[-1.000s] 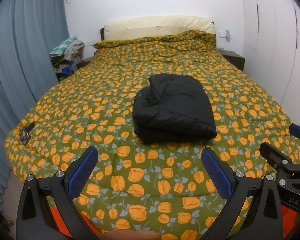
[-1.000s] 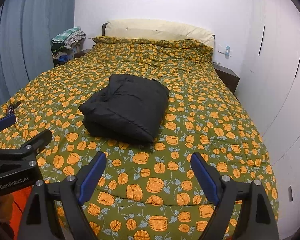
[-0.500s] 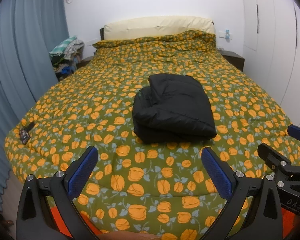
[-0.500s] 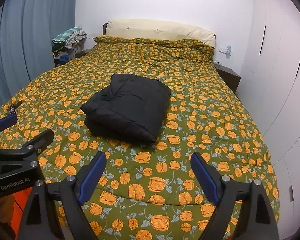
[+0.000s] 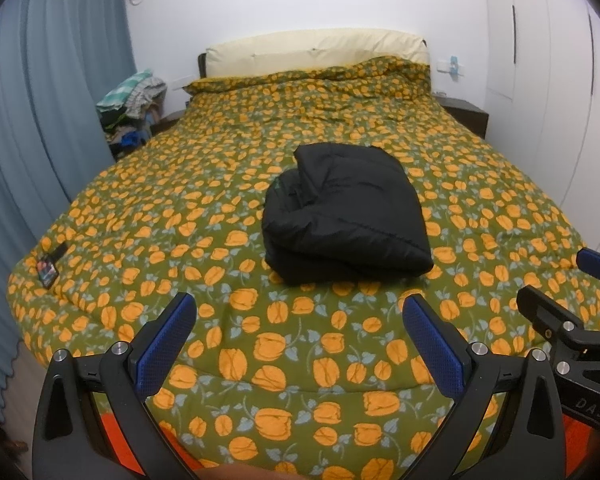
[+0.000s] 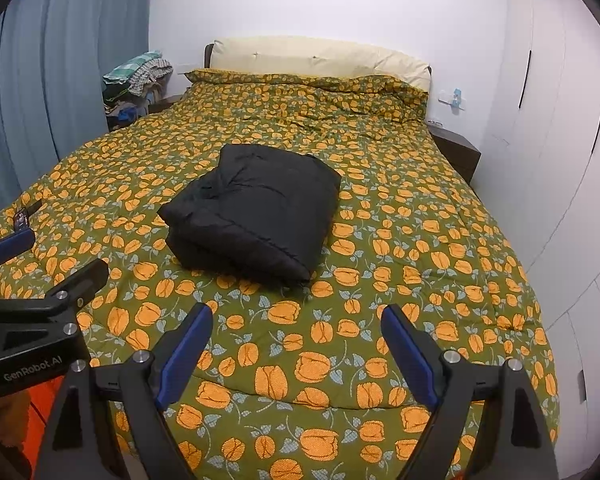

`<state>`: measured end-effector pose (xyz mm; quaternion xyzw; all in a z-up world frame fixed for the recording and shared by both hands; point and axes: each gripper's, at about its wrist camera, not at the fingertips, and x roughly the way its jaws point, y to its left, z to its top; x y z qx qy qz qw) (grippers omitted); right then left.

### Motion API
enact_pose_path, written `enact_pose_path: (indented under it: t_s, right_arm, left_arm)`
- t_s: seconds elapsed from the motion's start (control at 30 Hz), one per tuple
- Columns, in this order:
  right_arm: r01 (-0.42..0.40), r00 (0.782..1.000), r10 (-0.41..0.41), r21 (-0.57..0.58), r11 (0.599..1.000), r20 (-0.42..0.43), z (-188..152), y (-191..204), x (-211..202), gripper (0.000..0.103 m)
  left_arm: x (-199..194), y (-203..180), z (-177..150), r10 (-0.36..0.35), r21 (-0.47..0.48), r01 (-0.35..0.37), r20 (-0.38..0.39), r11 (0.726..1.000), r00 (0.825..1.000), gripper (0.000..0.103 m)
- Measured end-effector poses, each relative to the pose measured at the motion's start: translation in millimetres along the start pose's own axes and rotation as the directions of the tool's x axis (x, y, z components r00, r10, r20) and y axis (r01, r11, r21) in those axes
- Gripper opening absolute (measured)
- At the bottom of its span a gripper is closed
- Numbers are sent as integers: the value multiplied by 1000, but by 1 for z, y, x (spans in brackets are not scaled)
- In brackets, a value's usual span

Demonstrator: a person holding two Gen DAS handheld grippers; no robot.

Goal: Fold large clothes

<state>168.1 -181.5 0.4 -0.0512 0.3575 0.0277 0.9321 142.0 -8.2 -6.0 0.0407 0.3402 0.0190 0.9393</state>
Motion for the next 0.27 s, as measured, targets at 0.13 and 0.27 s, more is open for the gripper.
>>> enact_pose_path:
  t_s: [0.13, 0.27]
  right_arm:
    - [3, 1000, -3, 4, 1000, -2, 0, -2, 1, 88]
    - [2, 1000, -2, 8, 1000, -4, -1, -3, 2, 88]
  left_arm:
    - [2, 2, 0, -10, -18, 10, -5, 1000, 1000, 103]
    - [3, 4, 0, -7, -30, 7, 0, 1000, 1000, 103]
